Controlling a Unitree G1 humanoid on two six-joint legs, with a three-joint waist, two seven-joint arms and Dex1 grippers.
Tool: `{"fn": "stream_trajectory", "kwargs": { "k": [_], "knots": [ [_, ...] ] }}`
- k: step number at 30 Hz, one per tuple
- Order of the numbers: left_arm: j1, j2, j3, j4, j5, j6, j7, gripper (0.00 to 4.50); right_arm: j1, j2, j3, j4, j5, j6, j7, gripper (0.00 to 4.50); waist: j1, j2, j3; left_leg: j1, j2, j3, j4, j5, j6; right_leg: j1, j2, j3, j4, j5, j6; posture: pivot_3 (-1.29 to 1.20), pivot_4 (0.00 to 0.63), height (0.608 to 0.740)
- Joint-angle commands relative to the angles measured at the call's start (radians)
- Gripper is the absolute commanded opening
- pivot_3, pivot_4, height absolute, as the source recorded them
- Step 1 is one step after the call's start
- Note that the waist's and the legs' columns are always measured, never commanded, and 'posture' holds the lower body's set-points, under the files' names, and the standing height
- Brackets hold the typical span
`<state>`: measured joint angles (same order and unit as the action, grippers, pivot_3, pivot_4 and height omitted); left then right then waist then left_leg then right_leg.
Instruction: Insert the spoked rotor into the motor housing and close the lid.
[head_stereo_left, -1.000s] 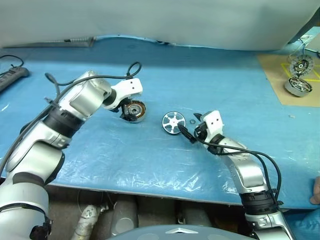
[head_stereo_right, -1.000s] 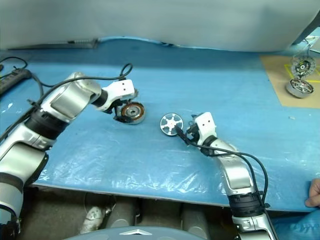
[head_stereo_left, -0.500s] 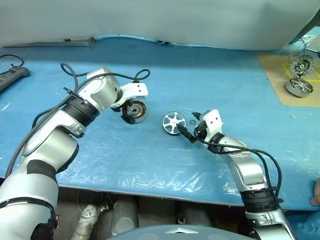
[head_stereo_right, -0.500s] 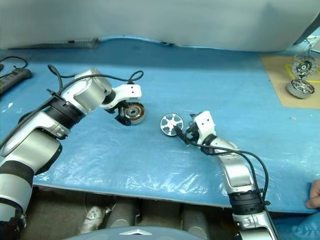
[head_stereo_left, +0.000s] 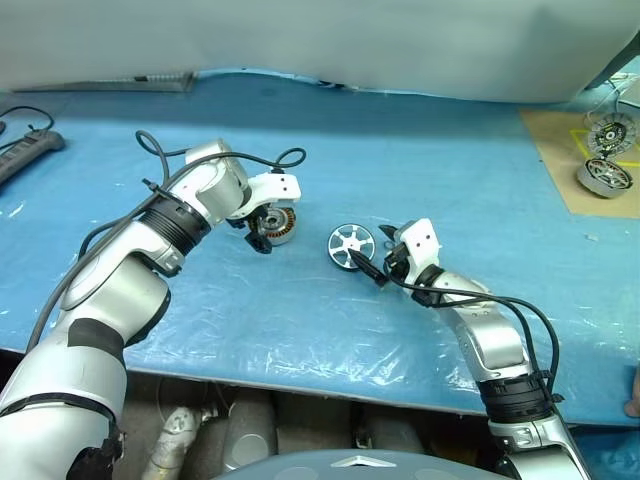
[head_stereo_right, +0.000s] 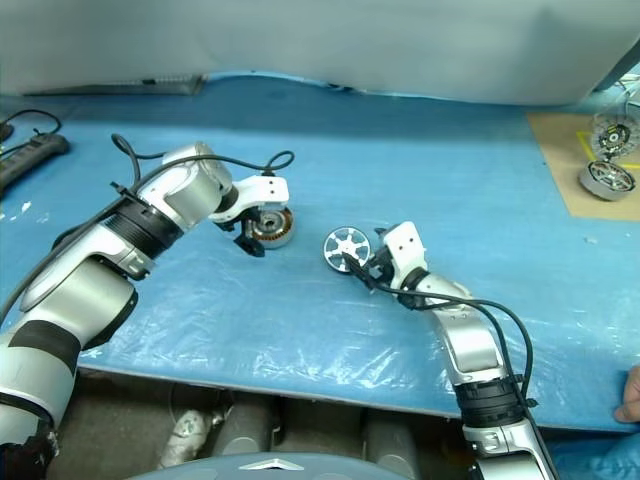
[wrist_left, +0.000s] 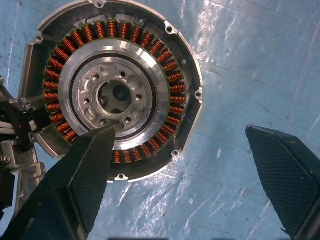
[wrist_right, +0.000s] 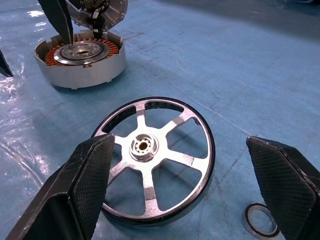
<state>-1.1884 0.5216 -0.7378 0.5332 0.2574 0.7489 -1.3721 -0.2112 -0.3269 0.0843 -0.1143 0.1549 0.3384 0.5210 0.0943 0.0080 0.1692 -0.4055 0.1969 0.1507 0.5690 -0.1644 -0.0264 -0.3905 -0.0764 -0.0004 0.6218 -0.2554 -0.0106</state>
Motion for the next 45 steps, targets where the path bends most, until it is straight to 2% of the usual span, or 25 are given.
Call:
{"fn": "stream_trajectory", "kwargs": {
  "k": [1, 9, 16, 45],
  "knots": [
    [-0.029, -0.006, 0.027, 0.018, 0.02, -0.024, 0.008, 4.46, -0.009, 0.003, 0.002, -0.02, -0.006, -0.014, -0.006, 4.5, 0.001, 0.0, 0.0, 0.0, 0.0, 0.0, 0.0, 0.0, 0.0, 0.0, 0.0, 0.0, 0.0, 0.0, 0.0, 0.0, 0.15, 0.74],
    [-0.064, -0.027, 0.049, 0.052, 0.028, -0.06, 0.019, 4.46, 0.005, 0.007, 0.005, -0.024, -0.012, -0.014, -0.014, 4.5, 0.002, 0.0, 0.0, 0.0, 0.0, 0.0, 0.0, 0.0, 0.0, 0.0, 0.0, 0.0, 0.0, 0.0, 0.0, 0.0, 0.15, 0.74],
    [-0.071, -0.018, 0.059, 0.007, 0.033, -0.061, -0.004, 4.46, 0.011, 0.005, 0.015, -0.019, -0.017, -0.012, -0.01, 4.5, 0.002, 0.0, 0.0, 0.0, 0.0, 0.0, -0.002, 0.0, 0.0, 0.0, 0.0, 0.0, -0.002, 0.0, 0.0, 0.0, 0.15, 0.74],
    [0.028, -0.045, 0.023, -0.019, 0.075, -0.061, -0.021, 4.46, 0.031, 0.009, 0.02, -0.033, -0.022, -0.004, -0.032, 4.5, 0.002, -0.001, 0.001, 0.0, 0.0, 0.0, -0.004, 0.0, 0.0, 0.0, 0.0, -0.001, -0.004, 0.0, 0.0, 0.0, 0.15, 0.74]
  ]
}}
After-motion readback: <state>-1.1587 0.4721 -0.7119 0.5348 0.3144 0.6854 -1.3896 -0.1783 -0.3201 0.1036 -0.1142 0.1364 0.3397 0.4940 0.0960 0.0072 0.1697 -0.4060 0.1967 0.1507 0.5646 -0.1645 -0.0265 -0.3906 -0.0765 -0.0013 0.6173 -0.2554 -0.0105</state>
